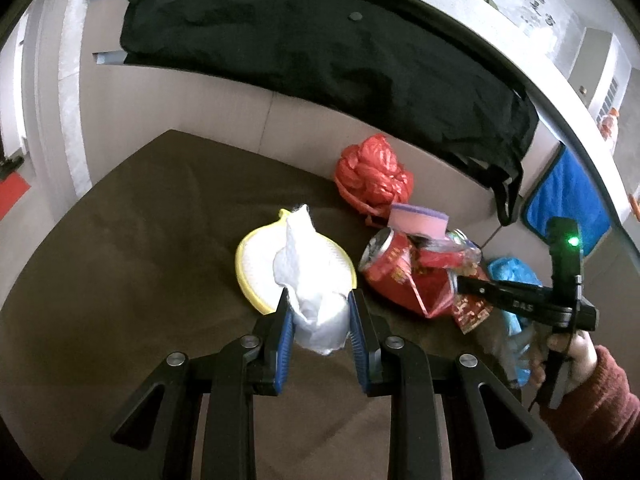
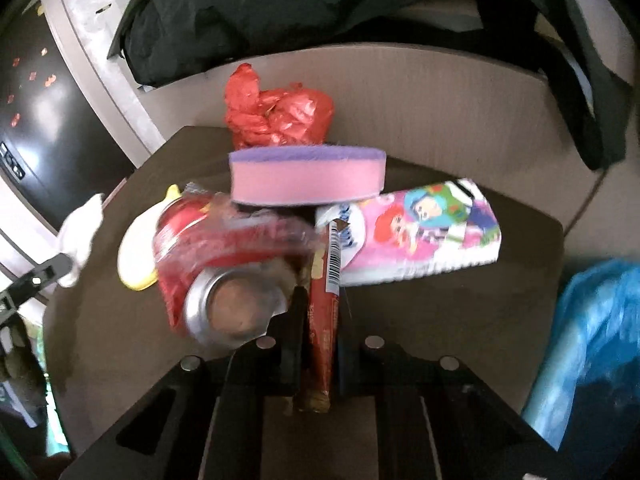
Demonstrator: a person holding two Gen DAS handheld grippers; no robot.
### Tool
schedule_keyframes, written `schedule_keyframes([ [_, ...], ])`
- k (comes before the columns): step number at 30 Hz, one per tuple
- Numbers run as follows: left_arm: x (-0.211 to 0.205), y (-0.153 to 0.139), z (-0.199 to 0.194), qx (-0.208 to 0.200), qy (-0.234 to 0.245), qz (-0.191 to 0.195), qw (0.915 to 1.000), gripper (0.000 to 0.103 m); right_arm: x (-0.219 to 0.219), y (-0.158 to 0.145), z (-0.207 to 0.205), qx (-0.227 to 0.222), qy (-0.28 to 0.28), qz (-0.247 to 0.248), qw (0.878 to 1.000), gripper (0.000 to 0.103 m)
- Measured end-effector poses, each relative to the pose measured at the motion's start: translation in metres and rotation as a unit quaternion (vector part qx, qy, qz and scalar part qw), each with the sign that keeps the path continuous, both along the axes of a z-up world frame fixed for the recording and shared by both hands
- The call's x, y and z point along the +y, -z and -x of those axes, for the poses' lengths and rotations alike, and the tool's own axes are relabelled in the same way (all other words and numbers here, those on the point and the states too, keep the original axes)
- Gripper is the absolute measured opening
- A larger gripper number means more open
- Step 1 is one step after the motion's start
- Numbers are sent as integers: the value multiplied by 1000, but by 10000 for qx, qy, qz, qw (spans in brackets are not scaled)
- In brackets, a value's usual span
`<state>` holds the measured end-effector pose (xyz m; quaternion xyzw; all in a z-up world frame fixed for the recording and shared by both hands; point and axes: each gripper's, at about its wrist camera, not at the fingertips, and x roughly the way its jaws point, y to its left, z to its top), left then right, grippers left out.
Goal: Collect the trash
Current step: 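Grasp the white tissue with the left tool while the right tool grasps the red snack wrapper, then carry the tissue and red wrapper over the blue bin and open both tools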
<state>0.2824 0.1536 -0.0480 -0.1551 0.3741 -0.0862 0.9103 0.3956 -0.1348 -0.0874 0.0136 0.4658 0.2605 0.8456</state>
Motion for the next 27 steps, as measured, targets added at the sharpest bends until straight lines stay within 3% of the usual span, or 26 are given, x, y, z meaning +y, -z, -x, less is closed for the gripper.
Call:
schedule_keyframes([
  [10, -28, -20, 2, -216, 306, -60, 9993, 27, -31, -49, 58, -521, 159, -556, 9970, 9],
  [17, -57, -38, 5, -396, 521, -213, 9976, 27, -43, -62, 69, -766, 376, -656, 9942, 9],
  [27, -124, -114, -5, -1464, 949, -460, 9836, 27, -87, -121, 83, -1610, 804, -808, 9803, 9],
])
